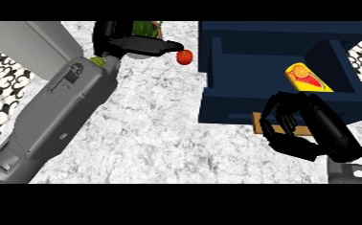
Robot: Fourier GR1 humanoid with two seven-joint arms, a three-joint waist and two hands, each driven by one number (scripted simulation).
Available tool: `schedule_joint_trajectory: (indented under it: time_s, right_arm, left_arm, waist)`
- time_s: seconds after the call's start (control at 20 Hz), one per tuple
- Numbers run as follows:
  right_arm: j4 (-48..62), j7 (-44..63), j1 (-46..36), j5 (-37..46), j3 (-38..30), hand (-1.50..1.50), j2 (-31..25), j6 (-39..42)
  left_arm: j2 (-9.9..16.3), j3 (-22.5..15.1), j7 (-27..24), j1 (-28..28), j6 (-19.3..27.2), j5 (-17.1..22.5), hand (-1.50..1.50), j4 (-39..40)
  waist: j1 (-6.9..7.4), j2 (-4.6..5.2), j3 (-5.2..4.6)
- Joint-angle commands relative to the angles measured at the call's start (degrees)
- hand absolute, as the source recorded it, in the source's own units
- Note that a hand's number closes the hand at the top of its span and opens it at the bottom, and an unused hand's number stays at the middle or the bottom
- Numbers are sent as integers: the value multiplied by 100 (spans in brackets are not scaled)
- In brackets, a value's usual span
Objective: Pick up the cup, place it into the drawer and close the drawer
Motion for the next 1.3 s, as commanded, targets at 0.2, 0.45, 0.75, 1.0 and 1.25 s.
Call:
schedule_joint_trajectory:
  time_s: [0.2, 0.45, 0.75, 1.0, 1.25]
  right_arm:
    - [1676, -587, -618, 1831, 764, 150, -267, -637]
    - [3184, -649, -1249, 2783, 1221, 150, 262, -1468]
    - [5638, -1578, -2594, 2650, 476, 150, 433, -2102]
    - [7135, -1885, -3681, 2576, 53, 150, 499, -2202]
    - [8279, -2087, -4176, 2549, -249, 150, 433, -2380]
  left_arm:
    - [772, 380, -184, 1256, -575, 168, -150, -830]
    - [989, 605, -232, 1833, -701, 208, -150, -1313]
    - [1154, 919, -300, 2257, -1118, 125, -150, -1409]
    - [1218, 1076, -300, 2666, -1359, 217, -150, -1750]
    - [1431, 1305, -466, 2834, -1784, 277, -150, -1572]
  waist:
    - [63, 32, 1]
    - [76, 40, 5]
    - [-35, 61, 7]
    - [31, 80, 8]
    - [189, 160, 12]
